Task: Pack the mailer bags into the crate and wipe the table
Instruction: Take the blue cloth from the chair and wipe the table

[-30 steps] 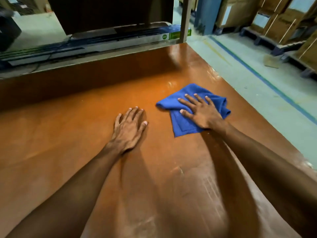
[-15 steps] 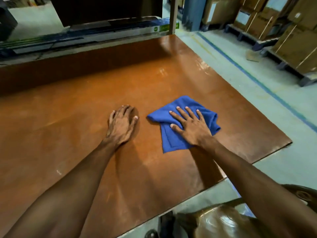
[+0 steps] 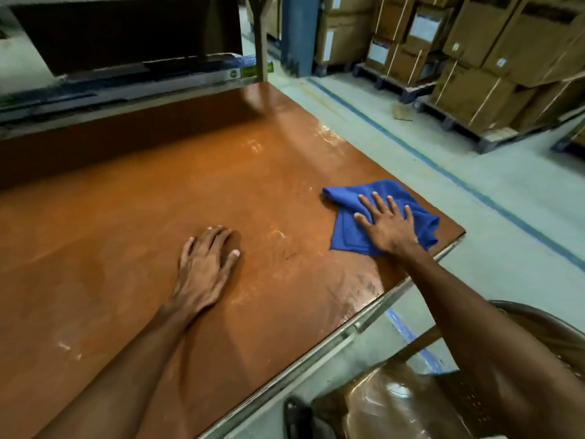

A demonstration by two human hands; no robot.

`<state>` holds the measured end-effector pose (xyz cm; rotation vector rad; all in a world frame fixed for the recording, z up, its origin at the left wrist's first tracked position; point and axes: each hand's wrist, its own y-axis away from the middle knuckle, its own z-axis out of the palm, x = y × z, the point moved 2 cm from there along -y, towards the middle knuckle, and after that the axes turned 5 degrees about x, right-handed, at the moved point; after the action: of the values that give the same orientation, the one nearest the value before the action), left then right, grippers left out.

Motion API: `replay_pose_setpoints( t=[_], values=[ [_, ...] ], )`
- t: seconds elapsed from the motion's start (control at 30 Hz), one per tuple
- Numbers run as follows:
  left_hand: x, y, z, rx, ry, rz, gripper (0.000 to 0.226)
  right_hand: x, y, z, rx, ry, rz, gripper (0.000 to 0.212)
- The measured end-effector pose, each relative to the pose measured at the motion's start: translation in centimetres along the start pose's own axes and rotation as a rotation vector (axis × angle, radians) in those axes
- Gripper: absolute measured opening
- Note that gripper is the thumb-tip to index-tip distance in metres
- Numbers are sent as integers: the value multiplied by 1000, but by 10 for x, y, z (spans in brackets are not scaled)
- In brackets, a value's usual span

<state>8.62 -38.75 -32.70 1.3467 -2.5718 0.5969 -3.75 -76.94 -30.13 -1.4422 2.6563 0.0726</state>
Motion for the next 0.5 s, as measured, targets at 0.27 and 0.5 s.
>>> replay_pose_setpoints(
  t=[0.27, 0.5],
  values=[
    [73, -2, 31, -57, -78, 82, 73, -33, 18, 6, -64, -4, -431, 59],
    [67, -4, 38, -21, -85, 79, 67, 44, -96, -4, -23, -49, 115, 66]
  ],
)
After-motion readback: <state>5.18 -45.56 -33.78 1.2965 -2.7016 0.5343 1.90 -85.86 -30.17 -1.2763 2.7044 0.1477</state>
